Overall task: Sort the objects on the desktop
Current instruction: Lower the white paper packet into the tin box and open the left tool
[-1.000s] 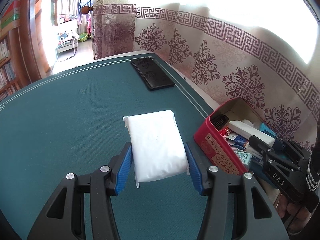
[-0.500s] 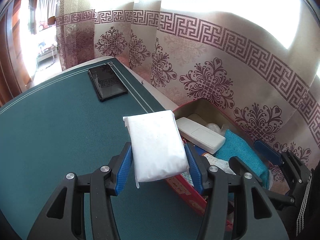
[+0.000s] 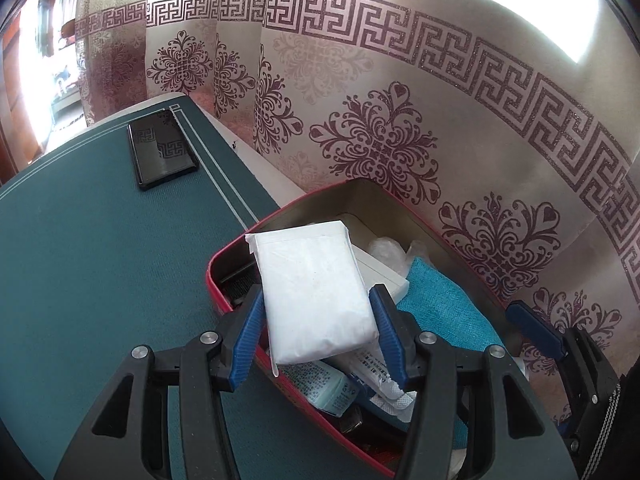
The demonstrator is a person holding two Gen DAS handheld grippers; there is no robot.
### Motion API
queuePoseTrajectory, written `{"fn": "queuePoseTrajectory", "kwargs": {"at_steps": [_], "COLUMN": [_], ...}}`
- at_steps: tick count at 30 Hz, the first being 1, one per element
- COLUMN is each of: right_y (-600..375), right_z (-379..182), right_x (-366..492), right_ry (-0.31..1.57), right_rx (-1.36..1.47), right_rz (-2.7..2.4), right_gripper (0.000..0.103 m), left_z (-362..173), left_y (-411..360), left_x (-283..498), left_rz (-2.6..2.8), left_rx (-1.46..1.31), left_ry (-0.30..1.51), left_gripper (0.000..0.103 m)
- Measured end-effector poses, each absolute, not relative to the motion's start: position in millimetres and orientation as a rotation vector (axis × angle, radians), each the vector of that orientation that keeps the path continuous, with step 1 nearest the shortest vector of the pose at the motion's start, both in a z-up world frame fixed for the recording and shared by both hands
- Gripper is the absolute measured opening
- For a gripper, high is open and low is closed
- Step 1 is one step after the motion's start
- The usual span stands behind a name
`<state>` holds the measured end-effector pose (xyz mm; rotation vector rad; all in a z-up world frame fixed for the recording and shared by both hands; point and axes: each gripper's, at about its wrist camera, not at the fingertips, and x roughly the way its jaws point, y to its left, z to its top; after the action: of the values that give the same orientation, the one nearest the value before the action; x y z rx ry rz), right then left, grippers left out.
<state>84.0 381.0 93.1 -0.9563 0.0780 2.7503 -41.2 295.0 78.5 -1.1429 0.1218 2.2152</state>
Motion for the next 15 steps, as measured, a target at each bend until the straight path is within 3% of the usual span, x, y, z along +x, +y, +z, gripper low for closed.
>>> {"fn": "queuePoseTrajectory", "kwargs": {"at_steps": [10,15], "right_y": [387.1,386.7], "right_z": [89.3,87.1], "right_x": [93.0,98.5], "right_ry": [0.133,0.16], "right_rx": [-0.986,-1.003], "right_rz": [2.741,2.73], "right_gripper": [0.08,0.083], "left_z": [80.9,90.2], "left_y": [292.8,290.0], "left_x": [-33.0,-17.6], "left_rz": [2.257,2.4], "left_rx": [-1.12,-1.015], "left_ry": [0.159,0.319], "left_gripper": [0.064,0.064]}}
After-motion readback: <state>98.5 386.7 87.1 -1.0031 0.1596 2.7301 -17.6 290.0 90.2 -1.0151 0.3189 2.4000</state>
